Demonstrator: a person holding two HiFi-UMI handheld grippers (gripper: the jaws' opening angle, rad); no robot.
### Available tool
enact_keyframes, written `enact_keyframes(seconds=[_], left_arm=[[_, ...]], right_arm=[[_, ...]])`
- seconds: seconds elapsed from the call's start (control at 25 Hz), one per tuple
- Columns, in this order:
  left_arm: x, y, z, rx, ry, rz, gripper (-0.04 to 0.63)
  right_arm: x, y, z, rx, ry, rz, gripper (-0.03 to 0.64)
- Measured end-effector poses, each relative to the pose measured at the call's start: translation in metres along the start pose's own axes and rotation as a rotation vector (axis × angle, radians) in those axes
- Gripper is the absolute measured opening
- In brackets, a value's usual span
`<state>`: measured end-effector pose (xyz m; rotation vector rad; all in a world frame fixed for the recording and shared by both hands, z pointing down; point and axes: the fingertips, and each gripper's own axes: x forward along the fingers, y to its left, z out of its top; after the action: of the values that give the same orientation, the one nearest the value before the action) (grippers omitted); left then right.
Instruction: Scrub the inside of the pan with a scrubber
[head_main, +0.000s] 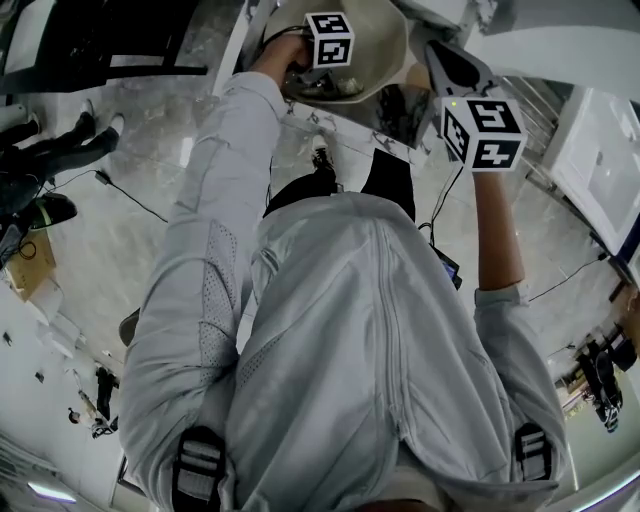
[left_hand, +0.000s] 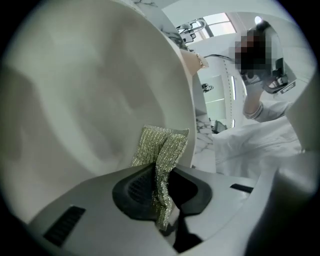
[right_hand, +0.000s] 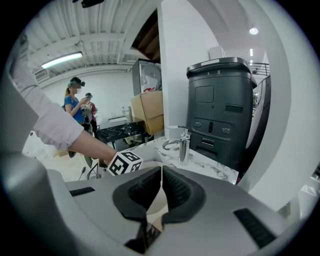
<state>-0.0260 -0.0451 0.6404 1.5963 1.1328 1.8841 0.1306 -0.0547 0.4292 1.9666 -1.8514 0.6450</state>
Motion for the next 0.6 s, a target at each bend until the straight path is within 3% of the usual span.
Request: enact_keyframes(seconds=[0.12,0.24,0.44,0.52,0.6], left_arm=[[-0.008,-0.020,0.008,0.031,-0.052,-0.079,0.061],[-0.015,-0.030,0.002,0.053,-0.031,-0.107,0.061],[-0.017,-0.029,-0.009,0.014,-0.050,-0.142,0.061],[-0.017,-0.021,-0.019,-0.006,0.009,-0.110,0.061],[-0.017,-0.005,-0.035,-0.025,0.121,-0.027,0.061]], right_arm=[[-0.007,-0.001,-0.001,0.020,-0.009,-0.019,0.035],[-0.009,0.000,-0.001,0.029,-0.010,-0.028,0.035],[-0.009,0.003,-0.002,0.042,-0.011,-0.038,0.035],[-0.007,0.004,-0.002,0.040,-0.008,-0.041,0.035],[-0.003,0.005,-0.002,0.036,-0.005,-0.041,0.035]])
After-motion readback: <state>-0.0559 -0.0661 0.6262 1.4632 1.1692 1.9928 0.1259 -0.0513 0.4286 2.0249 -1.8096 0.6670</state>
